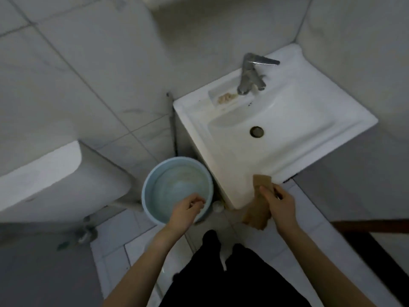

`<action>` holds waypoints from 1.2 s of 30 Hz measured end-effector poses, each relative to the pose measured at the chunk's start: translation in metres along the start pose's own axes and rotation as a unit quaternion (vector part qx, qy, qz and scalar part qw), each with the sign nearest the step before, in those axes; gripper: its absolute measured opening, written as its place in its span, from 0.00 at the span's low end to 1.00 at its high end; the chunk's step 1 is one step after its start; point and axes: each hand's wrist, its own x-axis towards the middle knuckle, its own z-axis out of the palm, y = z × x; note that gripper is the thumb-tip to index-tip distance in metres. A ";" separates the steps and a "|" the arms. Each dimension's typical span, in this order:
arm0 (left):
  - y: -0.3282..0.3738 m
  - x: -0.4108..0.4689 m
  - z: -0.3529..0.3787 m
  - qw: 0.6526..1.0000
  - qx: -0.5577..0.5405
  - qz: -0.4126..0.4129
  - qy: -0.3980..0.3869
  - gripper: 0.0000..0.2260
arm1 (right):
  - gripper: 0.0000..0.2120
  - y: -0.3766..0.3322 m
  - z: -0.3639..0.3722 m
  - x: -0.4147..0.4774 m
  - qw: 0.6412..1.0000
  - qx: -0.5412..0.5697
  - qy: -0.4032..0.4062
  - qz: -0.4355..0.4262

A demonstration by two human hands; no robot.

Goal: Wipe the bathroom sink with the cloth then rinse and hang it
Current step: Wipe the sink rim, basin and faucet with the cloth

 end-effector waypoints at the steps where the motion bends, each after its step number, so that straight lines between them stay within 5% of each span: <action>1: 0.006 0.015 -0.005 0.999 0.027 0.013 -0.010 0.05 | 0.08 -0.001 0.006 0.004 1.000 0.017 0.017 0.001; 6: 0.039 0.089 -0.027 0.991 0.100 0.086 -0.009 0.06 | 0.06 -0.018 0.031 0.031 0.995 0.078 0.060 -0.014; 14: 0.067 0.178 -0.040 0.954 0.213 0.155 0.145 0.20 | 0.01 -0.049 0.072 0.105 0.994 0.023 -0.009 -0.104; 23: 0.039 0.252 -0.050 0.910 0.229 0.271 0.217 0.14 | 0.10 -0.068 0.161 0.226 0.961 -0.057 -0.071 -0.261; 33: 0.005 0.280 -0.036 0.893 0.053 0.351 0.278 0.11 | 0.09 -0.065 0.253 0.309 0.811 -0.210 -0.081 -0.540; 36: 0.002 0.283 -0.035 0.888 0.027 0.358 0.288 0.12 | 0.09 -0.058 0.237 0.307 0.703 -0.326 -0.179 -0.606</action>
